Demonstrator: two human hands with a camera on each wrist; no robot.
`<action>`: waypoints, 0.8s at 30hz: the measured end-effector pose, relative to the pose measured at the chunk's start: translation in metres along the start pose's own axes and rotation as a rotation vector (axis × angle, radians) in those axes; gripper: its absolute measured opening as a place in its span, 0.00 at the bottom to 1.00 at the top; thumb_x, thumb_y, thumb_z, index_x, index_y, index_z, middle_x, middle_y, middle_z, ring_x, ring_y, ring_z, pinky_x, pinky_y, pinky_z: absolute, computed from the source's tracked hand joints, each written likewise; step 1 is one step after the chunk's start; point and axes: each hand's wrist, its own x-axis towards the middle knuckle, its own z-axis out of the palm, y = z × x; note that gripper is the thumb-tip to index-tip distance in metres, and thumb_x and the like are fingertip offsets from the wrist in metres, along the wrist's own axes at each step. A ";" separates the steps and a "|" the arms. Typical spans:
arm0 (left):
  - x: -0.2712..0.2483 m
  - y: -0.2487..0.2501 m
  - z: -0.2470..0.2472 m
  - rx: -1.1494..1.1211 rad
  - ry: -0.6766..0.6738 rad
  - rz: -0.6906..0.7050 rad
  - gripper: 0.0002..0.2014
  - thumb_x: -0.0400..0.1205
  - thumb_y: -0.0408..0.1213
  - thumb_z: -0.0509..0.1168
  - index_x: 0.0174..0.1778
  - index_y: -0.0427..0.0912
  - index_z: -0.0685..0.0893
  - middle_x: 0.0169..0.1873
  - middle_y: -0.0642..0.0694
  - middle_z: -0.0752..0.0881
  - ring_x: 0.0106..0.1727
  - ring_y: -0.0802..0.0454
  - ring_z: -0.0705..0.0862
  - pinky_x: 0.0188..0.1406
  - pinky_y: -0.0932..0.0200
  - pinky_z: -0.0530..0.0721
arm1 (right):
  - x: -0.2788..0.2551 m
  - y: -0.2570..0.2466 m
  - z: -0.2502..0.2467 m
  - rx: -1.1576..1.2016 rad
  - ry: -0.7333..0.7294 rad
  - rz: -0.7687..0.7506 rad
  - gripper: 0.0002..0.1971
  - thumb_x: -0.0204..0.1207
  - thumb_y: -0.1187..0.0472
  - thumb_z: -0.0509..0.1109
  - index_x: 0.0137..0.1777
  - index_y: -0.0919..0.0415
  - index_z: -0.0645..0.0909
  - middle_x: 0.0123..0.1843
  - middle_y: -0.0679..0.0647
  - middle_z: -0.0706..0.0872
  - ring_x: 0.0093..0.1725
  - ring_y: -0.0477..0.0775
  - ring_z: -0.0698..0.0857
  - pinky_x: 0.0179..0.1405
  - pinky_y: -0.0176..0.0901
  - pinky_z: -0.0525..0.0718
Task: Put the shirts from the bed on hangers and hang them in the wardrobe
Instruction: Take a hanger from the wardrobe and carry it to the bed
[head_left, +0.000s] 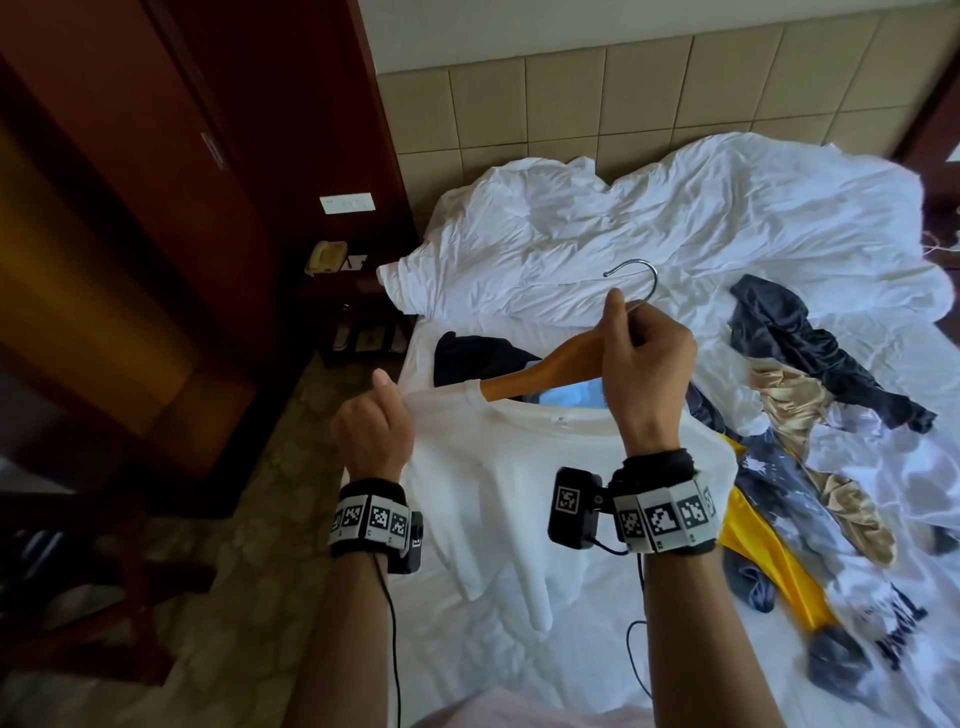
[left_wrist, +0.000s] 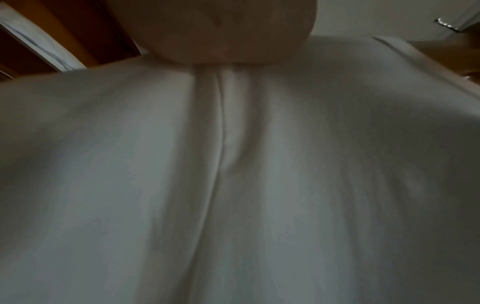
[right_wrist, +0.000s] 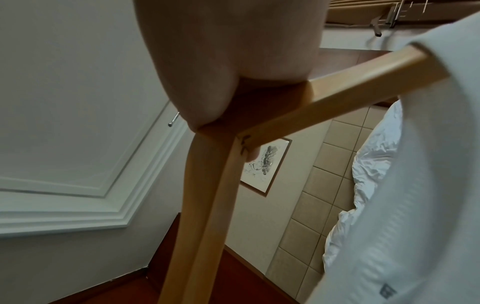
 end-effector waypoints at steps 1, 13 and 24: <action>0.000 0.002 -0.001 0.022 -0.028 -0.021 0.41 0.91 0.52 0.41 0.29 0.27 0.87 0.23 0.35 0.84 0.27 0.41 0.82 0.31 0.56 0.70 | -0.001 0.000 0.001 -0.003 -0.002 -0.001 0.29 0.91 0.54 0.68 0.29 0.71 0.75 0.24 0.64 0.75 0.26 0.47 0.69 0.27 0.40 0.65; -0.013 0.018 0.016 -0.033 -0.134 0.248 0.33 0.92 0.46 0.49 0.19 0.40 0.74 0.14 0.47 0.72 0.15 0.48 0.71 0.18 0.60 0.63 | -0.012 -0.009 0.009 -0.011 -0.080 0.007 0.26 0.91 0.55 0.68 0.33 0.72 0.77 0.27 0.63 0.79 0.28 0.46 0.71 0.28 0.35 0.67; 0.003 0.003 0.004 -0.127 -0.099 0.316 0.27 0.92 0.41 0.54 0.28 0.37 0.83 0.20 0.46 0.79 0.21 0.47 0.77 0.21 0.47 0.78 | -0.010 -0.022 0.016 -0.031 -0.132 0.049 0.26 0.91 0.52 0.68 0.35 0.72 0.79 0.30 0.65 0.82 0.29 0.48 0.75 0.31 0.44 0.73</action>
